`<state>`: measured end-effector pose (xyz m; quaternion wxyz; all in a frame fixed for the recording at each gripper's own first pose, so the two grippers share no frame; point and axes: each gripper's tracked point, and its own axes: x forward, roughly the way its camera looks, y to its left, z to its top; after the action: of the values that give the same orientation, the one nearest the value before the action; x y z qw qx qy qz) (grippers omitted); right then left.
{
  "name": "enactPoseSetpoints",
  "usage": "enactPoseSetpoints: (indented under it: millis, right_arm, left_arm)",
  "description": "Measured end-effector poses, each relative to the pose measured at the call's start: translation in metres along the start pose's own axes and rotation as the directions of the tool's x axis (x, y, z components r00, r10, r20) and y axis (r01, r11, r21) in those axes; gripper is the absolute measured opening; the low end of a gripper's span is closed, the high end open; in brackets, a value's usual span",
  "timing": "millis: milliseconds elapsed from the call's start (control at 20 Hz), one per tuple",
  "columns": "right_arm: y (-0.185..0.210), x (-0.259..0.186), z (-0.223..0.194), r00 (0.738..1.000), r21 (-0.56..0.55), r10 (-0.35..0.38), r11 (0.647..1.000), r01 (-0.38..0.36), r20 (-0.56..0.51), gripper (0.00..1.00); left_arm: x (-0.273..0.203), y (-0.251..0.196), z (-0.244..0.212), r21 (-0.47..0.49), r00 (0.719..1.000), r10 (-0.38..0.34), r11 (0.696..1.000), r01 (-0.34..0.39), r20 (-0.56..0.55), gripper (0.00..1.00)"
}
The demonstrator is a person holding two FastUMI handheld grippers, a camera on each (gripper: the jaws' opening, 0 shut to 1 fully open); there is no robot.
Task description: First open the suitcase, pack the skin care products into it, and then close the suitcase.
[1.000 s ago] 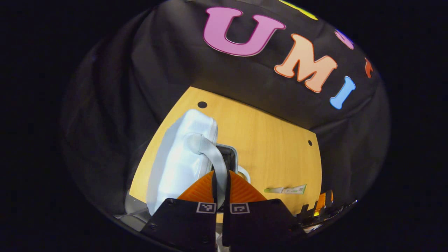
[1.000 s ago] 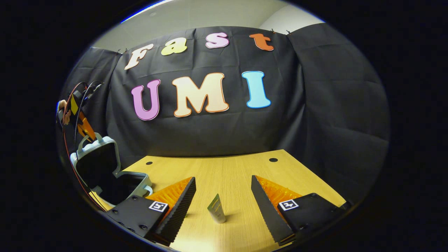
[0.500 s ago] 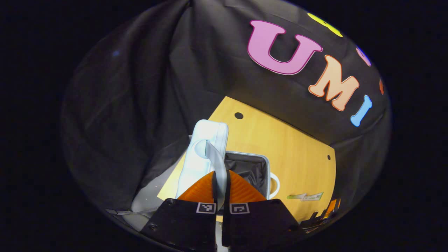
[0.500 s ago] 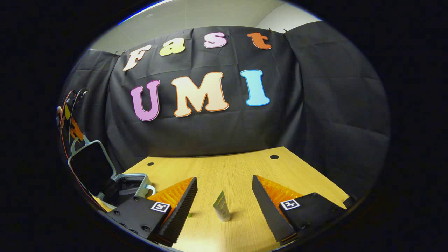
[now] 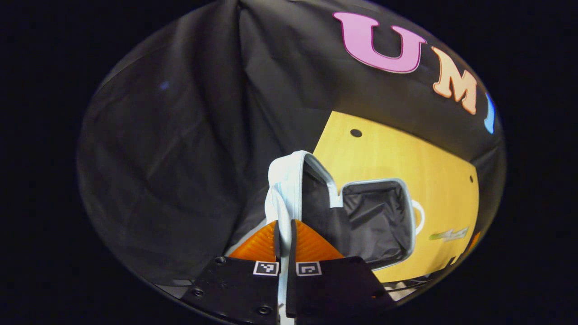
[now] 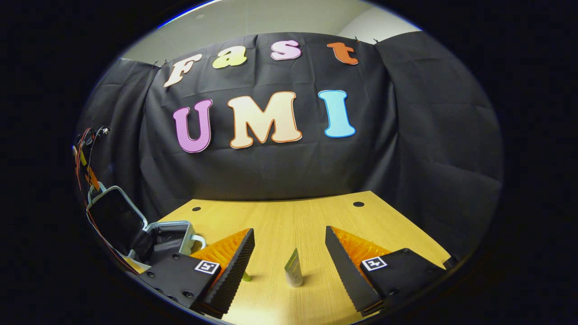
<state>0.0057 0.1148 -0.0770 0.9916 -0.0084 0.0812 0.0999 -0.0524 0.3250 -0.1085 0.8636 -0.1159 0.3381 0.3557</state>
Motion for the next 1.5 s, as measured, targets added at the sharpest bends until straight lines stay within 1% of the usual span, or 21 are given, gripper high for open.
enactPoseSetpoints:
  millis: [150,300,400,600,700,800,900,1000,1150,1200,1250,1300,1350,1400,1450,1500]
  right_arm:
    - [0.009,0.002,0.003,1.0,-0.017,0.015,1.0,-0.015,0.001,0.98]
    - [0.012,0.006,0.002,1.0,-0.029,0.021,0.999,-0.021,-0.002,0.98]
    - [0.012,0.007,0.001,1.0,-0.035,0.018,0.999,-0.018,-0.007,0.98]
    - [0.009,0.01,0.0,1.0,-0.029,0.011,1.0,-0.012,-0.016,0.98]
    - [0.006,0.01,0.002,1.0,-0.022,0.004,1.0,-0.004,-0.014,0.98]
    - [0.003,0.01,0.001,1.0,-0.02,-0.006,1.0,0.005,-0.019,0.98]
    - [0.0,0.008,0.0,1.0,-0.023,-0.015,1.0,0.014,-0.026,0.98]
    - [-0.004,0.006,0.0,0.999,-0.032,-0.026,0.999,0.026,-0.028,0.98]
    - [-0.006,0.002,-0.005,0.999,-0.044,-0.034,0.999,0.032,-0.041,0.98]
    - [-0.007,0.002,-0.007,0.998,-0.049,-0.034,0.998,0.032,-0.043,0.98]
    - [-0.008,0.002,-0.009,0.998,-0.052,-0.033,0.998,0.031,-0.049,0.98]
    - [-0.008,0.002,-0.012,0.998,-0.053,-0.031,0.998,0.028,-0.056,0.98]
    - [-0.009,0.003,-0.014,0.998,-0.053,-0.027,0.998,0.024,-0.062,0.98]
    - [-0.009,0.004,-0.016,0.998,-0.049,-0.02,0.999,0.017,-0.067,0.98]
    - [-0.008,0.005,-0.016,0.997,-0.044,-0.01,0.999,0.007,-0.073,0.98]
    - [-0.008,0.007,-0.019,0.997,-0.037,0.002,0.999,-0.005,-0.081,0.98]
  left_arm:
    - [0.013,0.013,-0.008,0.04,0.998,0.06,0.997,-0.06,-0.008,0.0]
    - [0.033,0.022,-0.015,0.007,0.996,0.089,0.996,-0.089,-0.01,0.0]
    - [0.049,0.029,-0.024,-0.029,0.995,0.098,0.995,-0.098,-0.017,0.0]
    - [0.089,0.046,-0.055,-0.077,0.994,0.097,0.992,-0.101,-0.056,0.0]
    - [0.109,0.057,-0.069,-0.089,0.992,0.105,0.99,-0.111,-0.07,0.0]
    - [0.12,0.064,-0.076,-0.072,0.988,0.125,0.989,-0.132,-0.086,0.0]
    - [0.137,0.055,-0.082,-0.05,0.985,0.144,0.987,-0.15,-0.099,0.0]
    - [0.153,0.048,-0.091,-0.067,0.984,0.138,0.987,-0.146,-0.11,0.0]
    - [0.164,0.057,-0.105,-0.099,0.982,0.129,0.985,-0.143,-0.137,0.01]
    - [0.163,0.056,-0.106,-0.106,0.981,0.127,0.984,-0.143,-0.144,0.05]
    - [0.166,0.056,-0.111,-0.11,0.98,0.134,0.982,-0.151,-0.149,0.04]
    - [0.166,0.056,-0.112,-0.109,0.979,0.144,0.981,-0.161,-0.146,0.07]
    - [0.164,0.053,-0.111,-0.112,0.982,0.139,0.982,-0.154,-0.131,0.11]
    - [0.158,0.049,-0.108,-0.112,0.984,0.138,0.982,-0.15,-0.112,0.2]
    - [0.15,0.042,-0.105,-0.112,0.988,0.124,0.985,-0.134,-0.088,0.36]
    - [0.141,0.039,-0.099,-0.1,0.99,0.128,0.986,-0.134,-0.063,0.52]
